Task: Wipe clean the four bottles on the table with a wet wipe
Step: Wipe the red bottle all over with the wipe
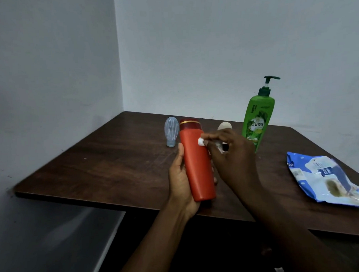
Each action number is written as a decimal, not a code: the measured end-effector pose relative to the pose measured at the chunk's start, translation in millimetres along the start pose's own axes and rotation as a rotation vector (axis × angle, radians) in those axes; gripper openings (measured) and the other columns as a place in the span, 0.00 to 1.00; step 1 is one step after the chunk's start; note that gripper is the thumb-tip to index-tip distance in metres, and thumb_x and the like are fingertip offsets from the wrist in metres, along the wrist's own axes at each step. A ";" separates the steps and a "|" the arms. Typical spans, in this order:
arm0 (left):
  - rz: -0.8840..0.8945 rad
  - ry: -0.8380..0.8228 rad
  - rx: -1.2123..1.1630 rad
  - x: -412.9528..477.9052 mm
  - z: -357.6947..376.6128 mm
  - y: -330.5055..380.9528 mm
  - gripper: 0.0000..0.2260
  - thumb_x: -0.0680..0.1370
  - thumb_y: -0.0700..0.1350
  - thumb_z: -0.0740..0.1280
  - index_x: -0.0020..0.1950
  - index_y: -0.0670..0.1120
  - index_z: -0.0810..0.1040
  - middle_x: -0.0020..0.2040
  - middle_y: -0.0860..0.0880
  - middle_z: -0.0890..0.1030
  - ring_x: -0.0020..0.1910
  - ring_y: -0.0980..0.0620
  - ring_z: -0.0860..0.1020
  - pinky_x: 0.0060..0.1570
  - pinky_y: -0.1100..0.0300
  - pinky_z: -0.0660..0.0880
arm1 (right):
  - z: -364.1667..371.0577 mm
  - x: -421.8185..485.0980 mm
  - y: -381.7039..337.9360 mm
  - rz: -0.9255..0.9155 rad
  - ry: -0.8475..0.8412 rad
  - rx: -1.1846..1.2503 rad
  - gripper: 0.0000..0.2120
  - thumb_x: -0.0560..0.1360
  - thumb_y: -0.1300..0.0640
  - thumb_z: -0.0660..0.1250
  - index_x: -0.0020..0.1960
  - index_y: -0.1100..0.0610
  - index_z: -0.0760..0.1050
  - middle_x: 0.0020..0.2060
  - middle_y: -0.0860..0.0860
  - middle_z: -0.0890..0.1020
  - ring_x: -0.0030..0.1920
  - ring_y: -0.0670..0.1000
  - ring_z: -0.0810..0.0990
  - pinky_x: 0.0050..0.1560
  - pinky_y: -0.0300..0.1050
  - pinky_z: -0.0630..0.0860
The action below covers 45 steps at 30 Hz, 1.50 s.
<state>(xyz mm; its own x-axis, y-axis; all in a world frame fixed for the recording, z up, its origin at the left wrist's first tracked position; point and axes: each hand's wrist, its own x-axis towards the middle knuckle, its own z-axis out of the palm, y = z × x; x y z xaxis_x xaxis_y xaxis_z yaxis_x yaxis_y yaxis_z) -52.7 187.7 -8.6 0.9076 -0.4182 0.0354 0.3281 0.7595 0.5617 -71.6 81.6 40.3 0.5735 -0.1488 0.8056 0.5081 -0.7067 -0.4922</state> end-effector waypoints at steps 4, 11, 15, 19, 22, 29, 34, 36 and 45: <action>-0.005 -0.022 -0.084 -2.6 1.9 2.3 0.26 0.79 0.61 0.60 0.54 0.40 0.85 0.50 0.39 0.85 0.46 0.44 0.85 0.49 0.52 0.81 | 9.2 -20.5 -12.6 -0.125 -0.060 -0.095 0.09 0.73 0.66 0.73 0.50 0.56 0.85 0.46 0.50 0.84 0.47 0.44 0.81 0.53 0.35 0.75; 0.004 -0.024 -0.024 -0.7 0.5 -0.2 0.25 0.81 0.60 0.58 0.55 0.39 0.80 0.45 0.40 0.84 0.43 0.47 0.85 0.45 0.56 0.82 | 4.9 -25.7 -19.3 -0.204 -0.141 -0.072 0.10 0.71 0.67 0.73 0.50 0.56 0.86 0.47 0.50 0.85 0.48 0.48 0.82 0.54 0.43 0.77; 0.036 0.008 0.077 1.6 -0.9 -2.4 0.25 0.80 0.63 0.60 0.61 0.44 0.81 0.52 0.40 0.84 0.46 0.44 0.83 0.47 0.51 0.78 | 7.0 12.0 -10.1 -0.114 -0.062 -0.075 0.06 0.73 0.61 0.74 0.49 0.53 0.86 0.43 0.48 0.85 0.45 0.42 0.80 0.50 0.46 0.78; 0.037 0.031 0.144 3.1 -3.4 -2.6 0.27 0.78 0.65 0.62 0.58 0.43 0.81 0.42 0.41 0.82 0.37 0.45 0.80 0.36 0.53 0.76 | 13.8 37.3 -10.1 -0.065 -0.020 -0.026 0.04 0.73 0.60 0.74 0.47 0.54 0.86 0.42 0.46 0.85 0.45 0.42 0.81 0.49 0.41 0.78; 0.061 0.045 0.134 3.3 -0.8 -1.4 0.25 0.77 0.65 0.63 0.58 0.46 0.83 0.50 0.40 0.83 0.45 0.43 0.81 0.46 0.49 0.76 | 22.6 35.8 -15.1 -0.175 -0.094 -0.111 0.08 0.73 0.64 0.72 0.48 0.54 0.86 0.42 0.48 0.85 0.47 0.46 0.81 0.51 0.39 0.75; 0.067 0.051 0.133 4.4 1.2 -3.4 0.24 0.78 0.64 0.63 0.58 0.45 0.83 0.50 0.41 0.82 0.45 0.44 0.80 0.44 0.50 0.75 | 22.6 35.7 -19.2 -0.272 -0.214 -0.187 0.09 0.73 0.65 0.71 0.49 0.55 0.86 0.43 0.48 0.85 0.47 0.46 0.77 0.46 0.30 0.65; 0.033 0.046 0.145 0.1 0.9 -0.7 0.29 0.78 0.65 0.62 0.62 0.40 0.78 0.45 0.41 0.82 0.38 0.46 0.80 0.35 0.53 0.76 | 3.8 37.9 0.9 -0.139 -0.117 -0.128 0.06 0.73 0.62 0.74 0.47 0.55 0.86 0.41 0.50 0.86 0.42 0.48 0.82 0.45 0.44 0.78; 0.040 0.037 0.146 0.8 -0.4 -1.9 0.33 0.76 0.66 0.63 0.66 0.39 0.76 0.49 0.40 0.81 0.39 0.46 0.80 0.36 0.52 0.77 | -0.7 37.8 6.4 -0.058 -0.105 -0.088 0.05 0.74 0.62 0.74 0.47 0.54 0.86 0.43 0.50 0.86 0.44 0.44 0.82 0.44 0.36 0.78; 0.063 0.086 0.160 4.1 5.1 -4.1 0.23 0.79 0.63 0.61 0.52 0.45 0.84 0.42 0.43 0.83 0.37 0.47 0.81 0.38 0.53 0.76 | 18.1 37.0 -20.9 -0.224 -0.177 -0.173 0.09 0.72 0.64 0.70 0.48 0.55 0.86 0.43 0.50 0.85 0.47 0.50 0.81 0.50 0.41 0.74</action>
<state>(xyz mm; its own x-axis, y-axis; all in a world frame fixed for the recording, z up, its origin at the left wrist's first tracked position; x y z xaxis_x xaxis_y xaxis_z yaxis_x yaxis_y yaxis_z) -51.7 180.4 -6.5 0.9463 -0.3231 0.0081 0.2302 0.6912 0.6851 -49.3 103.3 74.4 0.5702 0.1358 0.8102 0.5264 -0.8176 -0.2334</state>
